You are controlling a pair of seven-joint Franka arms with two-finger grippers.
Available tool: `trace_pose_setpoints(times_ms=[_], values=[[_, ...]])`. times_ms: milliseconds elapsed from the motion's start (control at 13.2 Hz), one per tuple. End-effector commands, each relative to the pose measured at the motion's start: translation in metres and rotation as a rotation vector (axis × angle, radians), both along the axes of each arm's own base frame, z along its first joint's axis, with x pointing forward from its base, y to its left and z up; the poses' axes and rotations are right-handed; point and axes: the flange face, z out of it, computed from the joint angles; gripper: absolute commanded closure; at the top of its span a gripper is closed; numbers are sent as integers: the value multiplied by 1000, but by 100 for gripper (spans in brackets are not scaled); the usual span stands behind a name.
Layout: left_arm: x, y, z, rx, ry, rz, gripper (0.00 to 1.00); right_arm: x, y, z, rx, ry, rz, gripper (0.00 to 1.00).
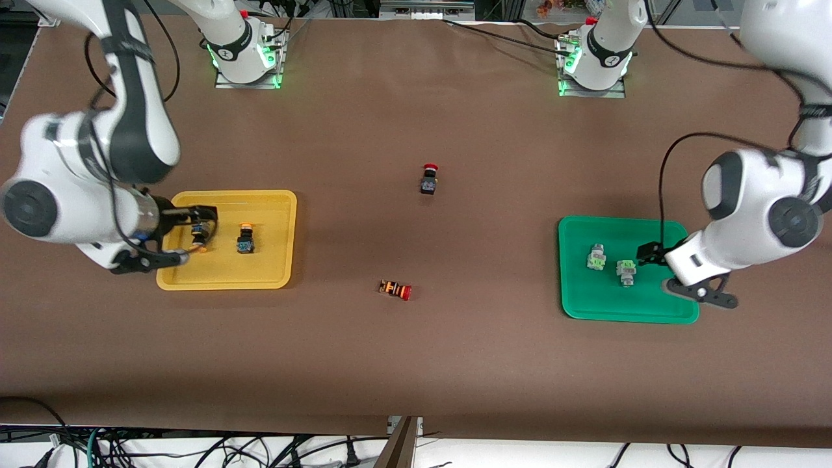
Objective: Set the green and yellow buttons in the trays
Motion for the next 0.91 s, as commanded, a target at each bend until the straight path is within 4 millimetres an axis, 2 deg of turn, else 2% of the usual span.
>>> trace_pose_setpoints(times_ms=[0, 76, 152, 303, 379, 455, 531, 607, 759, 834], values=[[-6, -6, 90, 21, 31, 43, 0, -39, -10, 65, 8, -65, 14, 0], [-5, -9, 126, 22, 36, 82, 0, -51, -22, 98, -12, -99, 5, 0], [-7, -10, 150, 26, 40, 104, 0, -64, -38, 134, -27, -162, -15, 0], [-15, -11, 192, 21, 44, 115, 0, -89, -38, 166, -25, -161, -8, 0], [-25, -8, 215, 19, 43, 122, 0, -101, -38, 172, -30, -123, -6, 0], [-37, -13, 238, 11, 13, 132, 0, -105, -40, 177, -37, -123, -7, 0], [-49, -8, 252, 0, -6, 164, 0, -105, -38, 180, -85, -133, 17, 0], [-67, -9, 257, 5, -15, 179, 0, -107, -30, 183, -130, -137, 46, 0], [-96, -9, 248, 2, -82, 204, 0, -105, -33, 181, -131, -131, 48, 0], [-113, -15, 246, 2, -84, 194, 0, -103, -36, 179, -131, -129, 33, 0]])
